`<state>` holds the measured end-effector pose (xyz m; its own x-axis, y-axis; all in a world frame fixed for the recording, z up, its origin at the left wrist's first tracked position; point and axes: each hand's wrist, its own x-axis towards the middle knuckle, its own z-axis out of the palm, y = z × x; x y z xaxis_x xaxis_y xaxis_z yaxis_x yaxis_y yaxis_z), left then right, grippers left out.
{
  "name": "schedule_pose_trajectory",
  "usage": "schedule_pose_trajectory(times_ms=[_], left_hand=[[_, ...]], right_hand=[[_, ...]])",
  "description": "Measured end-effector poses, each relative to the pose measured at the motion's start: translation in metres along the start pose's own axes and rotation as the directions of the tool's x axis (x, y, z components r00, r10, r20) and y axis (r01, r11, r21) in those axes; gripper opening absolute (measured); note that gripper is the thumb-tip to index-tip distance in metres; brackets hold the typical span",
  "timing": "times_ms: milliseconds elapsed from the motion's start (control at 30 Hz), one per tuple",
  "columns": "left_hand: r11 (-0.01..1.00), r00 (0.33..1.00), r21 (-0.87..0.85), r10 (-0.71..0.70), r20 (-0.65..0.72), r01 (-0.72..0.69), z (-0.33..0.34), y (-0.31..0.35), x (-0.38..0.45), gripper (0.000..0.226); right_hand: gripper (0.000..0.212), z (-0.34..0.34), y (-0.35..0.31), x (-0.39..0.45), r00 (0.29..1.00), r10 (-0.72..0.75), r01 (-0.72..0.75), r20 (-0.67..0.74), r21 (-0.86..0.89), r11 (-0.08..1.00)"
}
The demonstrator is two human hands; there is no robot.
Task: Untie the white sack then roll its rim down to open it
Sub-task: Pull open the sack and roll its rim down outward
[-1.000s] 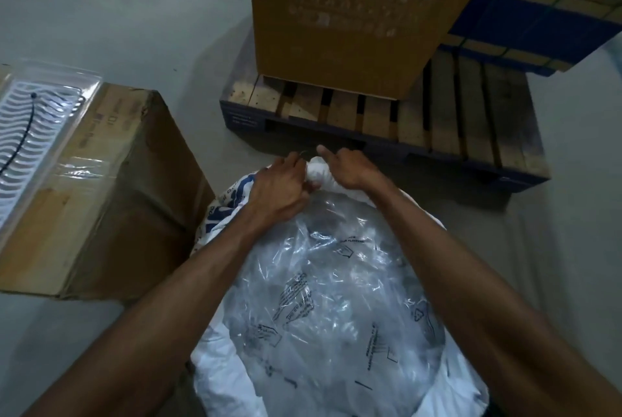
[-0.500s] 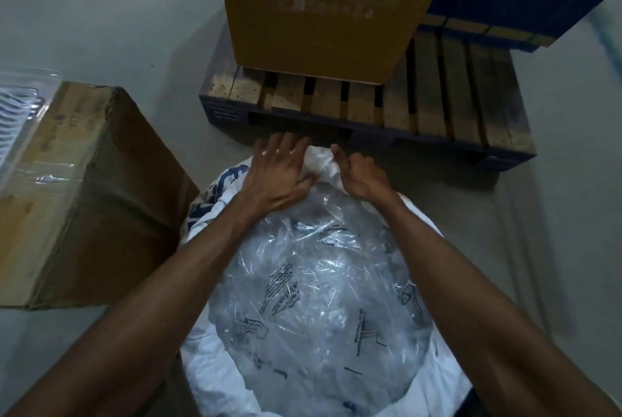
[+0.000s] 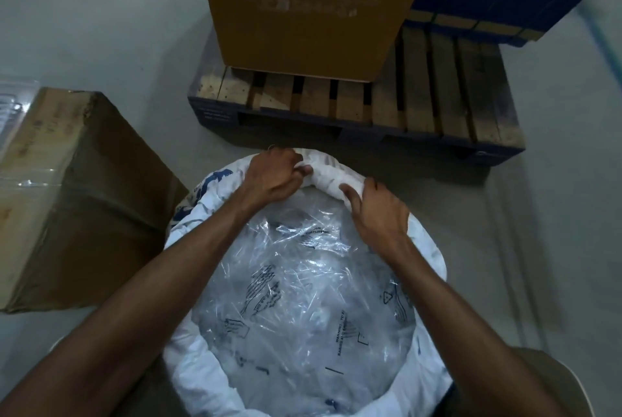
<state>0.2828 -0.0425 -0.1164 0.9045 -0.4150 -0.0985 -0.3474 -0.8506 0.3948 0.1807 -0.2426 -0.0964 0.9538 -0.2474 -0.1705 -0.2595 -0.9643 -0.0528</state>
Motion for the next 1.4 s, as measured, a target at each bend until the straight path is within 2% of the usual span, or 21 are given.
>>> schedule_pose_trajectory(times_ms=[67,133,200,267,367,467,500,567,600,633,733,800,867,933,1000,1067,1167,1233,1300,1400], left_hand=[[0.999,0.998,-0.008,-0.035,0.057,0.036,-0.003,0.001,0.002,0.043],[0.999,0.993,0.020,-0.050,0.110,0.048,-0.009,0.004,0.003,0.044],[0.992,0.997,0.118,0.024,0.079,-0.034,-0.011,0.018,-0.002,0.051],[0.969,0.983,0.166,0.175,0.065,-0.183,-0.006,0.043,-0.008,0.062],[0.929,0.936,0.190,0.275,0.219,-0.317,0.014,0.077,-0.006,0.063],[0.917,0.938,0.241,0.267,0.221,-0.318,0.025,0.079,0.003,0.051],[0.922,0.946,0.244,0.254,0.203,-0.300,0.026,0.078,0.004,0.047],[0.930,0.962,0.266,0.214,0.167,-0.253,0.030,0.078,0.004,0.039],[0.932,0.969,0.281,0.187,0.162,-0.227,0.030,0.081,0.005,0.039],[0.938,0.975,0.285,0.155,0.163,-0.196,0.031,0.085,0.008,0.040],[0.958,0.978,0.260,0.066,0.200,-0.117,0.032,0.093,0.015,0.049],[0.956,0.967,0.275,0.033,0.251,-0.104,0.030,0.091,0.020,0.059],[0.960,0.950,0.259,0.022,0.311,-0.107,0.026,0.089,0.024,0.057],[0.975,0.949,0.195,0.042,0.314,-0.108,0.022,0.090,0.025,0.055],[0.988,0.961,0.088,0.103,0.256,-0.130,0.020,0.092,0.017,0.059],[0.971,0.951,0.058,0.214,0.223,-0.232,0.024,0.099,0.006,0.061],[0.950,0.938,0.115,0.258,0.233,-0.290,0.037,0.114,-0.001,0.054],[0.951,0.948,0.179,0.206,0.242,-0.253,0.042,0.121,0.003,0.050],[0.943,0.955,0.260,0.137,0.262,-0.207,0.046,0.122,0.008,0.051],[0.947,0.964,0.298,0.042,0.264,-0.123,0.054,0.129,0.013,0.063]], right_hand=[[0.069,0.012,0.007,0.002,1.000,-0.010,0.009,0.006,0.099,0.995],[0.069,0.019,0.014,0.008,0.995,0.012,-0.037,0.094,0.269,0.962],[0.067,0.021,0.020,0.018,0.971,0.006,-0.123,0.238,0.478,0.870],[0.062,0.013,0.024,0.031,0.933,-0.021,-0.224,0.360,0.624,0.748],[0.055,-0.001,0.034,0.046,0.863,-0.137,-0.249,0.487,0.645,0.722],[0.063,-0.008,0.050,0.043,0.860,-0.093,-0.349,0.502,0.711,0.610],[0.062,-0.011,0.055,0.038,0.877,-0.084,-0.311,0.472,0.693,0.650],[0.066,-0.010,0.064,0.024,0.935,-0.037,-0.167,0.353,0.530,0.832],[0.070,-0.008,0.068,0.014,0.963,-0.007,-0.118,0.270,0.442,0.889],[0.072,-0.005,0.071,0.003,0.971,0.031,-0.130,0.236,0.416,0.900],[0.058,0.003,0.067,-0.014,0.958,0.130,-0.235,0.257,0.437,0.868],[0.040,0.002,0.059,-0.016,0.967,0.134,-0.209,0.215,0.375,0.903],[0.030,0.000,0.054,-0.016,0.964,0.144,-0.229,0.224,0.420,0.878],[0.030,0.001,0.057,-0.011,0.934,0.173,-0.325,0.313,0.538,0.778],[0.037,-0.006,0.067,-0.002,0.909,0.153,-0.391,0.388,0.666,0.636],[0.044,-0.022,0.078,0.004,0.867,0.078,-0.442,0.491,0.690,0.574],[0.046,-0.031,0.086,0.007,0.821,0.011,-0.470,0.571,0.664,0.582],[0.049,-0.023,0.084,0.006,0.863,0.044,-0.430,0.503,0.687,0.586],[0.055,-0.014,0.076,-0.003,0.902,0.134,-0.390,0.410,0.644,0.658],[0.068,-0.014,0.069,-0.038,0.917,0.280,-0.380,0.283,0.417,0.826]])
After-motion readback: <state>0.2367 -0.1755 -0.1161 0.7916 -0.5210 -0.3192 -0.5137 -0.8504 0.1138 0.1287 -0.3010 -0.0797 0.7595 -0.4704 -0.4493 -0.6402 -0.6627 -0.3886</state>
